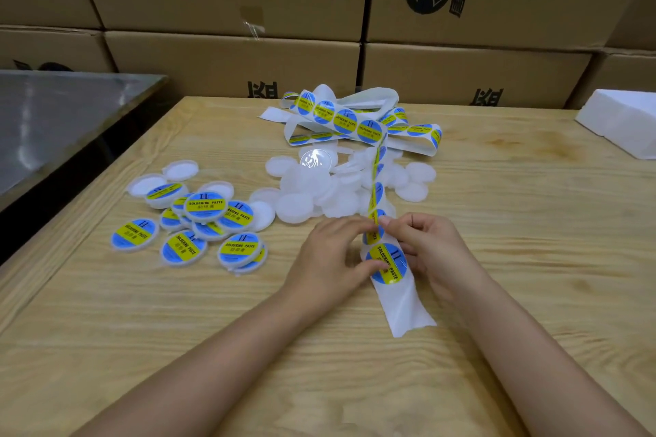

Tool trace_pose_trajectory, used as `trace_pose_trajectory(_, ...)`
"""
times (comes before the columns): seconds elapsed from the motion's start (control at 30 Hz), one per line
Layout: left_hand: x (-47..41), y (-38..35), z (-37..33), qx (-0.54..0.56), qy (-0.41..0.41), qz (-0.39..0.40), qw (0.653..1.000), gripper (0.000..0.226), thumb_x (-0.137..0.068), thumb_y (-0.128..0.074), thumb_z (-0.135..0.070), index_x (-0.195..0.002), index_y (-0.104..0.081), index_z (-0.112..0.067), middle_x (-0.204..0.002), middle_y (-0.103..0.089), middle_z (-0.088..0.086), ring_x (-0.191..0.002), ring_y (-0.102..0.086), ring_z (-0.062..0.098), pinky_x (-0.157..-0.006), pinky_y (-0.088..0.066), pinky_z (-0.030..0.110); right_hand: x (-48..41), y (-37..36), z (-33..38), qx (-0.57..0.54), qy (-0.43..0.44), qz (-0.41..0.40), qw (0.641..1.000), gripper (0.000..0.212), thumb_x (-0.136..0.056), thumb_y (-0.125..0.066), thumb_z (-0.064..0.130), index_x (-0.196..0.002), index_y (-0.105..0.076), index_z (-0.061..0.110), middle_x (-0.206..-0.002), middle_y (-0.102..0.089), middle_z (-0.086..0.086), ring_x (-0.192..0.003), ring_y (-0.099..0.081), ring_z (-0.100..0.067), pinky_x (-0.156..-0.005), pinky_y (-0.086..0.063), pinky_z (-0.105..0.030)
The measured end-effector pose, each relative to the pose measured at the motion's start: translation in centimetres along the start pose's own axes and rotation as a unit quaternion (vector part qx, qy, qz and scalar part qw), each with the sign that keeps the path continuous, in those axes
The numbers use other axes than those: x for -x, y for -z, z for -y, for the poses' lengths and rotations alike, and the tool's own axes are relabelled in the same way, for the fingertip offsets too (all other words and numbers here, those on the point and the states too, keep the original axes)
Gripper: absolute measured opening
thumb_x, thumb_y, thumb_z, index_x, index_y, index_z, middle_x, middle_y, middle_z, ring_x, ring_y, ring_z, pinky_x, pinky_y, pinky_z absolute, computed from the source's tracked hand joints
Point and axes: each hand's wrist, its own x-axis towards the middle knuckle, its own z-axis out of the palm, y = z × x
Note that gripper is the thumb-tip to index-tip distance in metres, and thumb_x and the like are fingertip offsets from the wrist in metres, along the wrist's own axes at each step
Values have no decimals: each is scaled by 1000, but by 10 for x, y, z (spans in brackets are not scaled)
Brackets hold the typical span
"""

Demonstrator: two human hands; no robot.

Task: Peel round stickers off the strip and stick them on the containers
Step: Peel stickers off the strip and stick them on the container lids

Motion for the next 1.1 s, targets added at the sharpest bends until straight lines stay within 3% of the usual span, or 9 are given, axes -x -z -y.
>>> trace_pose_trajectory(0.1, 1, -1, -1, 6, 2, -16, 1000, 38, -69, -80, -18, -106, -71, -11, -97, -65, 1, -91, -56, 8, -82, -40, 15, -2, 0, -1, 10, 11, -34, 999, 24, -81, -70, 20, -66, -58, 6, -76, -67, -21, -63, -66, -31, -58, -56, -36)
trace_pose_trajectory(0.27, 2, -1, 0, -11, -5, -7, 1000, 21, -73, -76, -19, -91, -72, -10, -84, -70, -2, -82, -61, 17, -78, -43, 26, -3, 0, -2, 13, 9, -43, 999, 22, -85, -67, 17, -69, -58, 5, -76, -68, -20, -63, -66, -28, -60, -56, -34)
trace_pose_trajectory(0.4, 1, -2, 0, -12, -2, -12, 1000, 15, -70, -76, -18, -81, -69, -10, -76, -67, -4, -77, -53, 7, -73, -39, 22, -3, -1, -3, 21, 0, -43, 999, 21, -84, -67, 17, -70, -58, 4, -78, -66, -22, -64, -64, -28, -63, -56, -36)
trace_pose_trajectory(0.6, -1, -1, 2, 28, 26, 4, 999, 10, -69, -79, -10, -72, -69, -11, -79, -63, -3, -78, -54, 8, -74, -37, 13, 0, -3, -1, 25, -11, -33, 999, 17, -84, -68, 15, -84, -61, -1, -84, -69, -23, -70, -65, -31, -70, -56, -41)
trace_pose_trajectory(0.7, -1, -1, 1, 53, 35, 14, 998, 14, -71, -78, -15, -82, -69, -14, -89, -62, -5, -85, -58, 7, -79, -43, 19, 1, -3, 0, 22, -15, -30, 999, 13, -85, -66, 11, -88, -61, -1, -81, -71, -21, -66, -67, -29, -65, -56, -36)
trace_pose_trajectory(0.77, -1, -1, 1, 67, 57, 29, 996, 36, -69, -81, -26, -100, -64, -20, -98, -61, -10, -89, -56, 0, -80, -40, 12, 0, -4, 0, 12, -12, -30, 999, 5, -86, -63, 7, -86, -59, 5, -72, -71, -13, -58, -67, -21, -54, -55, -27)
trace_pose_trajectory(0.83, -2, -2, 2, 63, 71, 39, 995, 47, -66, -82, -29, -108, -62, -21, -104, -60, -11, -89, -54, -4, -78, -37, 7, 0, -4, -1, 20, -11, -33, 999, 4, -87, -62, 7, -87, -59, 7, -72, -72, -10, -58, -67, -20, -53, -55, -26)
trace_pose_trajectory(1.1, 0, -3, 3, 46, 48, 5, 998, 30, -64, -81, -15, -86, -61, -17, -82, -56, -12, -80, -50, 0, -71, -39, 11, 4, -10, 0, 28, 14, -21, 999, 21, -87, -64, 18, -88, -62, -3, -71, -70, -12, -60, -68, -20, -53, -54, -24)
